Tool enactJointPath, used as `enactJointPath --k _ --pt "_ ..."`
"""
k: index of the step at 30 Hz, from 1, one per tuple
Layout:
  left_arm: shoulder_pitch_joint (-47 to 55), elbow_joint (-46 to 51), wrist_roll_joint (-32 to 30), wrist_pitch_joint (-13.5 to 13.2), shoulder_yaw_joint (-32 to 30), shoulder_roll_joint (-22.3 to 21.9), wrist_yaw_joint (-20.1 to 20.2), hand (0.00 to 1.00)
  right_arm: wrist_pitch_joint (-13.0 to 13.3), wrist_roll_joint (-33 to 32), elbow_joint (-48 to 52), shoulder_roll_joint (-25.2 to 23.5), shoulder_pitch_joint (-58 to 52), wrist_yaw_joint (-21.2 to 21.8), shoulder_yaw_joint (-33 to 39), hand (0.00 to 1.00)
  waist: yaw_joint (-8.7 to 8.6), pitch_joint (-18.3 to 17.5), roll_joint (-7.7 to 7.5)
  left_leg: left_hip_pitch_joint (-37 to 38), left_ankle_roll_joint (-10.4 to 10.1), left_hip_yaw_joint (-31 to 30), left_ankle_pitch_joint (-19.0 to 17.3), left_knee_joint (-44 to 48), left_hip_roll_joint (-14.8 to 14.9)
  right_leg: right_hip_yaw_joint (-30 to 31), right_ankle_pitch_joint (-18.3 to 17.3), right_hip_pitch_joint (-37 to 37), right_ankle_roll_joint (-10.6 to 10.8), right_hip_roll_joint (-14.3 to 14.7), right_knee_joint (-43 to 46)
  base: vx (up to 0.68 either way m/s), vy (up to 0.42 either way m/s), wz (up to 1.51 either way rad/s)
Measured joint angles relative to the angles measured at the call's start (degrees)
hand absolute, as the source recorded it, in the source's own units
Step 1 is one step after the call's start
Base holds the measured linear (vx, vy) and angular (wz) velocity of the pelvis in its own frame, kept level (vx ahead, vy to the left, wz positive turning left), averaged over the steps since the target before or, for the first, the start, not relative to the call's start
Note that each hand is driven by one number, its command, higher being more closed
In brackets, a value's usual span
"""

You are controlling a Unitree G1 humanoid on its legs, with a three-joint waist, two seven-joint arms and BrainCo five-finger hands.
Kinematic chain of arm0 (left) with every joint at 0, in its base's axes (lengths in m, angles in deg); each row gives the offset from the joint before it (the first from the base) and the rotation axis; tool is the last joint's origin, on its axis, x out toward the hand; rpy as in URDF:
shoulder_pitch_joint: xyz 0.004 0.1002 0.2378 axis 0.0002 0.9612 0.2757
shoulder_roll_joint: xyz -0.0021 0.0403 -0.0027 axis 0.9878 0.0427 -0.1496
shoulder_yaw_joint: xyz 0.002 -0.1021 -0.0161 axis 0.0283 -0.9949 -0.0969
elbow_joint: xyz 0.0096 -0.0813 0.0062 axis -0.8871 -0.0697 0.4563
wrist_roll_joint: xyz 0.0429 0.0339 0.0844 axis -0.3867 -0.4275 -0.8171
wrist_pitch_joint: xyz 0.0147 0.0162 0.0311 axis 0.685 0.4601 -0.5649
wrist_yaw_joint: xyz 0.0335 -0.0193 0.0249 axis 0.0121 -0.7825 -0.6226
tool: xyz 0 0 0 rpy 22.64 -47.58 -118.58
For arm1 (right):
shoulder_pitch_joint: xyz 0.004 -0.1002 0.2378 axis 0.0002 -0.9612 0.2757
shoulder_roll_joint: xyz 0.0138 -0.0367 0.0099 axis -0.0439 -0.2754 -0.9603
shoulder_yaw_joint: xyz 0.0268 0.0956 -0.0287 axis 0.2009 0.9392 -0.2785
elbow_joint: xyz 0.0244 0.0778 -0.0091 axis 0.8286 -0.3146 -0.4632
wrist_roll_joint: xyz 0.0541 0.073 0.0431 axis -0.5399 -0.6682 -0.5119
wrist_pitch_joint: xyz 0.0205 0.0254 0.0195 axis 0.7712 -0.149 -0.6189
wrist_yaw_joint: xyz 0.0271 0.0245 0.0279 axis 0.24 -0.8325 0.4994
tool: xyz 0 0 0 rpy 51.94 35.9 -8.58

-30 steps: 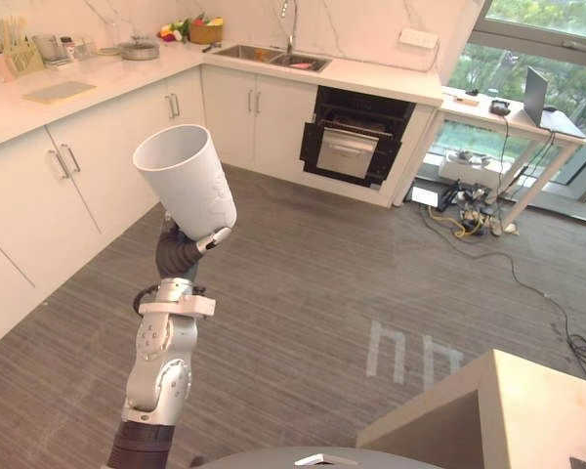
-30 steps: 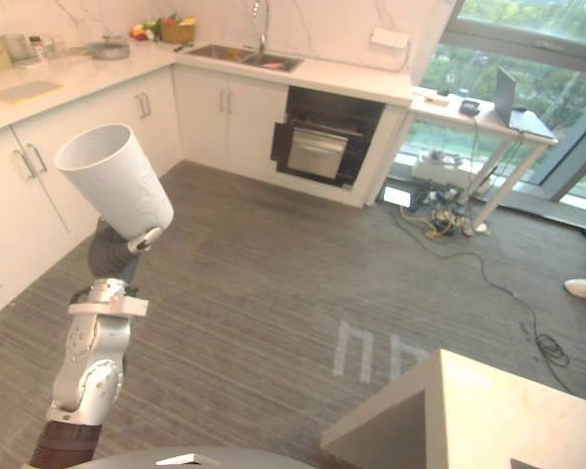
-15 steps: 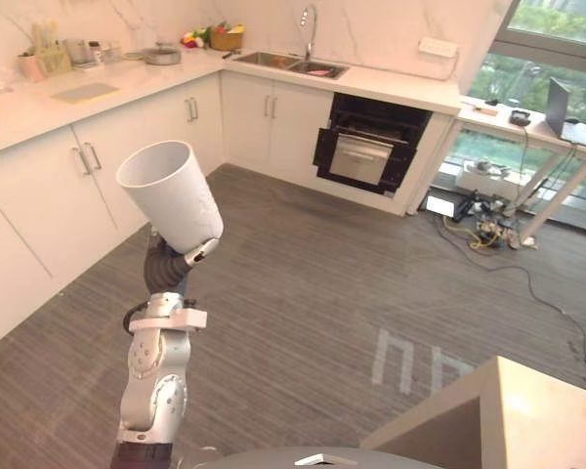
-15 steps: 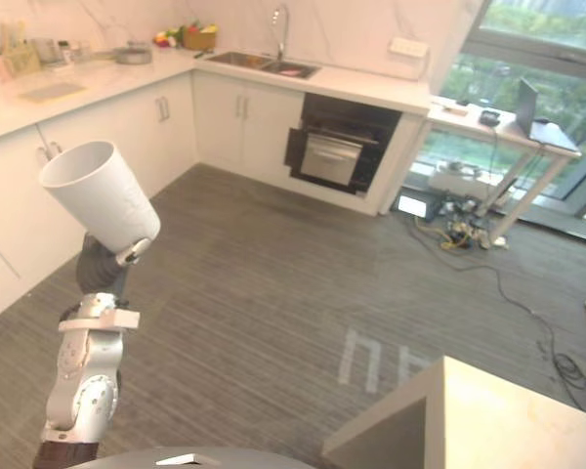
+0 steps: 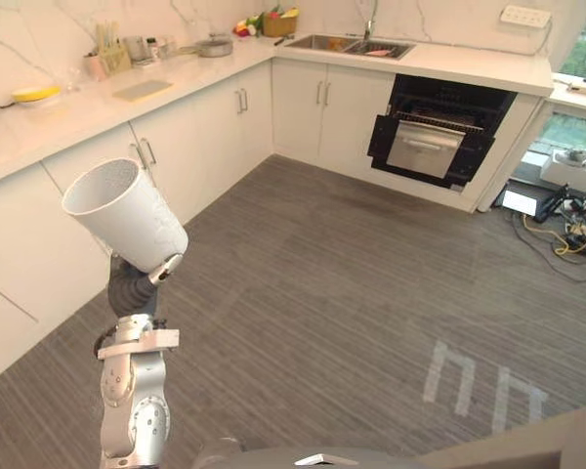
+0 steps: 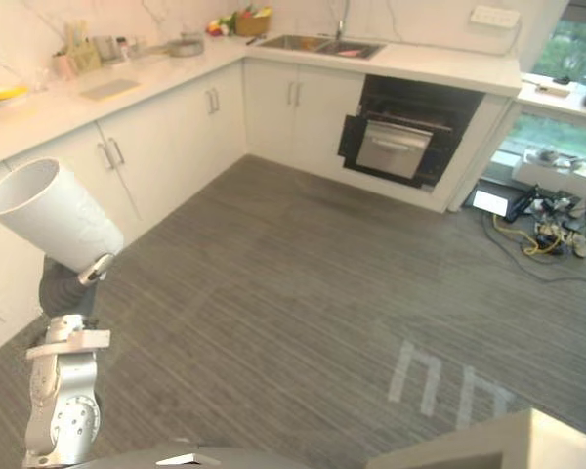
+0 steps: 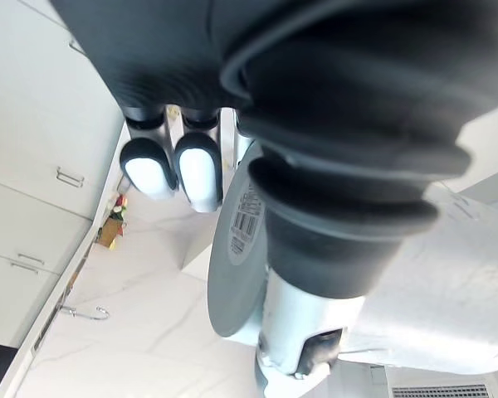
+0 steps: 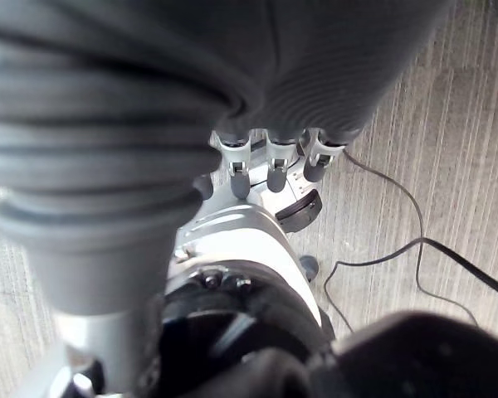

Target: Walk over to the sink, pick up the cup, carry it to the dishwasher, place the cup inside the dishwasher, then close the dishwasher door

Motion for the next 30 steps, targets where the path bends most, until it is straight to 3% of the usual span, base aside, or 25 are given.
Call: enactJointPath --k 2,3,4,5,7,8,9,11,12,14,15,16,17,19,20,21,22,23,24,25,26,28,29,30 --pt "-2.8 -0.4 -0.1 1.2 2.1 0.1 0.4 1.0 1.3 -1.3 1.4 -0.5 -0.2 0.0 0.8 0.0 -0.33 -0.4 0.33 2.4 1.6 -0.1 -0.7 -0.8 -0.5 0.5 1.0 -5.4 1.7 -0.6 14.1 0.08 0.169 0.08" --pt "-4.5 0.9 -0.2 1.7 2.4 0.2 0.5 1.0 1.9 -1.4 1.8 -1.6 0.2 -0.1 1.6 0.0 -1.34 0.4 -1.41 5.6 2.2 -0.3 -2.3 -1.8 -2.1 -0.5 4.1 -9.3 3.2 -3.3 25.4 0.04 0.12 0.1" --pt "-5.2 0.9 -0.6 1.8 2.9 0.3 0.5 1.0 2.2 -1.5 2.0 -2.1 0.2 -0.2 1.8 0.0 -1.72 0.7 -1.96 6.9 2.5 -0.6 -2.5 -2.8 -2.9 -1.7 6.3 -10.1 1.7 -4.6 29.3 0.05 0.144 0.27" --pt "-5.5 0.9 -1.5 2.4 4.3 0.4 0.5 1.0 3.4 -2.5 2.2 -2.6 0.0 -0.1 1.9 0.0 -2.5 1.0 -1.5 9.9 3.4 -2.0 -2.9 -4.7 -4.0 -3.0 12.7 -12.3 -1.6 -6.4 36.0 0.14 0.149 0.37" --pt "-5.6 0.9 -2.7 2.7 5.5 0.6 0.3 1.0 4.5 -3.4 2.5 -3.4 -0.1 0.0 2.6 0.0 -3.71 1.2 -1.45 12.5 4.9 -3.2 -3.8 -6.0 -4.1 -3.2 8.5 -16.2 -3.8 -5.6 41.1 0.23 0.153 0.29" --pt "-5.9 0.6 -2.9 3.1 5.6 0.8 0.1 1.0 5.2 -3.4 2.5 -4.1 0.0 0.2 2.6 0.0 -4.11 1.2 -1.47 13.6 5.5 -3.6 -4.3 -6.7 -3.8 -3.8 4.3 -19.8 -4.1 -4.0 40.3 0.25 0.092 0.16" --pt "-6.2 0.3 -2.9 3.3 5.6 0.8 0.0 1.0 5.6 -3.4 2.6 -4.5 0.1 0.5 2.7 0.0 -4.43 1.3 -1.36 14.1 5.4 -4.1 -4.7 -6.9 -3.6 -4.6 2.9 -21.6 -4.1 -3.2 38.8 0.34 0.091 0.32" --pt "-8.3 -1.7 -2.8 4.1 6.9 0.9 -0.1 1.0 6.1 -3.3 2.9 -6.5 -0.5 2.1 3.6 0.0 -5.27 1.9 -0.74 16.4 4.7 -5.6 -5.9 -8.8 -2.1 -6.0 2.6 -26.7 -3.8 0.7 24.1 0.12 0.035 0.48" --pt "-8.6 -1.8 -2.8 4.5 7.4 1.0 -0.1 1.0 6.0 -3.3 3.4 -7.1 -0.8 2.3 3.6 0.0 -5.35 1.8 -0.62 16.8 4.5 -6.1 -6.5 -8.8 -1.6 -5.8 4.0 -27.4 -3.6 1.8 18.4 -0.17 -0.035 0.47" --pt "-9.3 -1.8 -2.1 4.8 9.8 0.6 -0.1 1.0 6.3 -3.3 4.6 -8.6 -2.3 2.7 3.7 0.0 -5.48 2.4 0.32 19.6 2.7 -7.6 -10.2 -7.4 1.1 -1.3 11.8 -27.4 -4.0 6.1 -2.8 -0.09 -0.058 0.43" --pt "-9.7 -1.8 -1.8 4.8 10.4 0.6 -0.1 1.0 6.4 -3.2 4.8 -8.6 -2.4 2.7 3.5 0.0 -5.66 2.4 0.34 20.3 2.2 -8.2 -11.3 -7.1 1.6 0.0 13.3 -27.4 -3.4 6.4 -6.0 0.16 -0.083 0.57" --pt "-10.3 -1.8 -1.1 4.8 11.2 0.6 0.0 1.0 6.2 -3.2 4.9 -8.7 -2.4 2.7 3.3 0.0 -6.15 2.4 0.2 22.5 0.9 -9.4 -13.4 -7.0 2.3 0.3 14.7 -27.2 -3.1 6.3 -7.9 0.38 -0.11 0.61" --pt "-10.3 -2.0 -1.1 4.7 11.5 0.2 0.3 1.0 5.0 -3.1 4.7 -8.7 -2.4 2.7 3.2 0.0 -6.32 2.4 -0.05 25.4 -1.0 -9.4 -14.7 -6.8 2.8 -0.1 18.7 -27.0 -2.5 5.7 -5.2 0.47 -0.127 0.55" --pt "-10.1 -2.1 -1.0 4.7 12.5 -0.2 0.4 1.0 3.7 -3.2 4.9 -7.7 -2.1 2.8 2.5 0.0 -6.35 2.5 0.78 27.1 -1.9 -9.4 -14.6 -3.9 4.7 -2.4 22.3 -27.1 -1.2 5.7 1.9 0.55 -0.132 0.32" --pt "-10.1 -2.0 -1.0 4.6 13.3 -0.6 0.7 1.0 2.3 -3.2 5.5 -5.9 -2.0 3.0 1.2 0.0 -6.25 2.7 2.51 27.0 -3.2 -9.2 -13.1 0.6 6.6 -3.6 18.2 -27.1 -2.5 6.9 7.2 0.66 -0.194 0.16" --pt "-10.1 -1.8 -1.0 4.5 13.6 -0.6 0.7 1.0 0.7 -3.1 6.6 -5.3 -2.0 2.9 0.5 0.0 -6.27 2.7 2.73 25.8 -3.3 -9.1 -9.4 6.8 7.3 -4.2 14.2 -26.3 -3.8 7.5 10.6 0.57 -0.203 0.02" --pt "-10.2 -1.8 -1.0 4.5 13.8 -0.9 0.5 1.0 0.3 -3.2 6.7 -5.0 -2.0 3.0 0.5 0.0 -6.39 3.0 3.11 24.7 -4.5 -9.1 -6.7 11.1 8.0 -4.4 12.6 -24.9 -4.1 8.4 10.8 0.47 -0.209 -0.17" --pt "-10.2 -1.8 -0.7 4.5 14.2 -1.9 -0.1 1.0 0.1 -3.2 7.7 -4.3 -2.4 3.8 0.7 0.0 -6.29 3.2 4.04 20.7 -8.0 -9.4 1.1 21.6 9.5 -4.3 10.6 -21.7 -4.7 9.7 9.8 0.33 -0.2 -0.27" --pt "-10.2 -1.8 -0.2 4.5 14.3 -2.8 -0.3 1.0 0.0 -3.2 10.0 -3.7 -2.6 3.8 0.8 0.0 -6.14 3.4 4.42 14.1 -9.8 -9.5 14.8 32.7 11.6 -3.9 8.7 -18.7 -5.7 11.4 7.4 0.28 -0.17 -0.28" --pt "-10.4 -1.8 0.0 4.5 14.6 -3.4 -0.3 1.0 0.1 -3.2 11.0 -3.5 -2.9 3.7 0.9 0.0 -6.17 3.6 4.93 10.7 -10.4 -9.3 17.5 38.5 12.9 -3.7 8.2 -16.9 -6.2 12.2 5.9 0.41 -0.134 -0.24" --pt "-11.1 -1.8 0.0 4.8 15.0 -4.7 -0.4 1.0 0.6 -3.4 11.0 -2.8 -2.9 2.7 1.3 0.0 -5.99 4.8 5.74 3.0 -6.2 -8.6 12.7 50.5 14.6 -3.2 7.5 -11.5 -7.3 13.9 2.5 0.43 -0.067 -0.2" --pt "-11.2 -1.8 0.0 4.9 14.6 -4.7 -0.4 1.0 1.1 -3.5 10.9 -2.7 -3.6 1.2 1.4 0.0 -4.98 5.2 5.48 -2.6 -2.6 -6.6 5.8 54.6 14.3 -2.0 7.0 -6.5 -8.1 14.3 -0.9 0.48 -0.023 -0.44" --pt "-11.1 -1.2 0.0 4.9 14.2 -4.8 -0.5 1.0 1.6 -3.7 10.7 -2.6 -4.2 0.5 1.6 0.0 -4.02 5.2 5.55 -5.9 -1.8 -4.1 0.5 52.5 13.7 -0.1 6.7 -3.2 -8.6 14.3 -3.1 0.34 0.022 -0.62" --pt "-11.1 -0.9 0.0 4.9 13.9 -4.8 -0.5 1.0 1.8 -3.7 10.7 -2.6 -4.4 0.1 1.9 0.0 -3.59 5.2 5.57 -7.3 -1.8 -2.7 -1.5 50.3 13.7 0.9 6.4 -1.9 -8.7 14.2 -3.9 0.15 0.056 -0.81"
